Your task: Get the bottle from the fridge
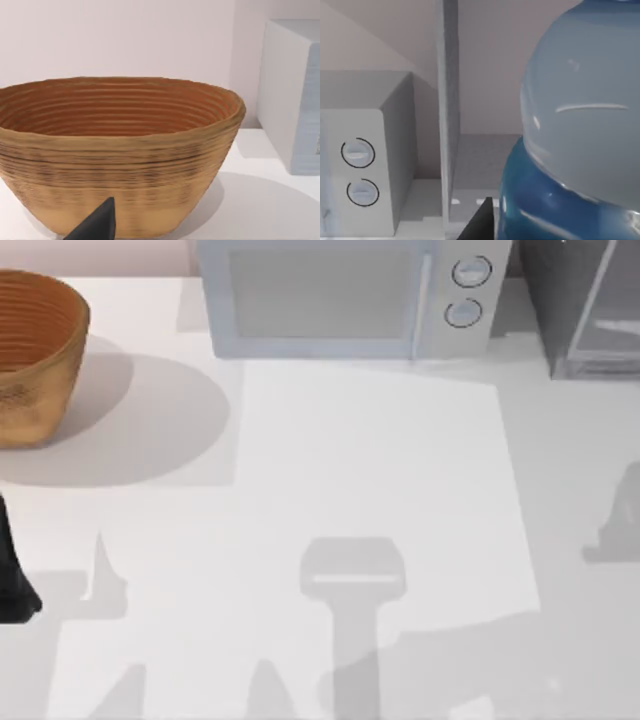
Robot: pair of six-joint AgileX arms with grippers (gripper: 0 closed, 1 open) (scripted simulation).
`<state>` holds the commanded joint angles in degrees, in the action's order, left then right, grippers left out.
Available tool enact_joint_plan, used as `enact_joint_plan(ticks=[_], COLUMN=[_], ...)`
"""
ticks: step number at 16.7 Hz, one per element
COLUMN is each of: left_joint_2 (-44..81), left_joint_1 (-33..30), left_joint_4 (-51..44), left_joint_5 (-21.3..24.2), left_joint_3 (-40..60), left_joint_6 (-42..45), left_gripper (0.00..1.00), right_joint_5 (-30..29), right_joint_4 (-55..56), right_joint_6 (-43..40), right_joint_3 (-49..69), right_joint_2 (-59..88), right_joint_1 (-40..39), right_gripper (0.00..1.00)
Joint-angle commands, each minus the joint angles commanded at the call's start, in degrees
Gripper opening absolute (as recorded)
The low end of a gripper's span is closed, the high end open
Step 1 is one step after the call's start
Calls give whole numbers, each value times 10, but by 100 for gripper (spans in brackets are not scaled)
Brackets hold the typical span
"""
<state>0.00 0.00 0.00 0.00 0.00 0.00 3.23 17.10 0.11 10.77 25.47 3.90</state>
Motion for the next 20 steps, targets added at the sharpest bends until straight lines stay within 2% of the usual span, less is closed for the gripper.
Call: enact_joint_plan(ticks=[4, 8, 15, 20], left_joint_2=[0, 0, 0, 0], left_joint_1=[0, 0, 0, 0], left_joint_4=[0, 0, 0, 0], left_joint_5=[0, 0, 0, 0], left_joint_3=[0, 0, 0, 0], left_joint_6=[0, 0, 0, 0], left_gripper=[100, 100, 100, 100], right_joint_5=[-21, -32, -33, -66], right_joint_4=[-113, -168, -166, -78], right_joint_6=[0, -1, 0, -9], right_joint_3=[-73, -106, -103, -20], right_joint_2=[-173, -251, -247, -131], right_joint_1=[-25, -38, -41, -110], right_gripper=[0, 0, 0, 0])
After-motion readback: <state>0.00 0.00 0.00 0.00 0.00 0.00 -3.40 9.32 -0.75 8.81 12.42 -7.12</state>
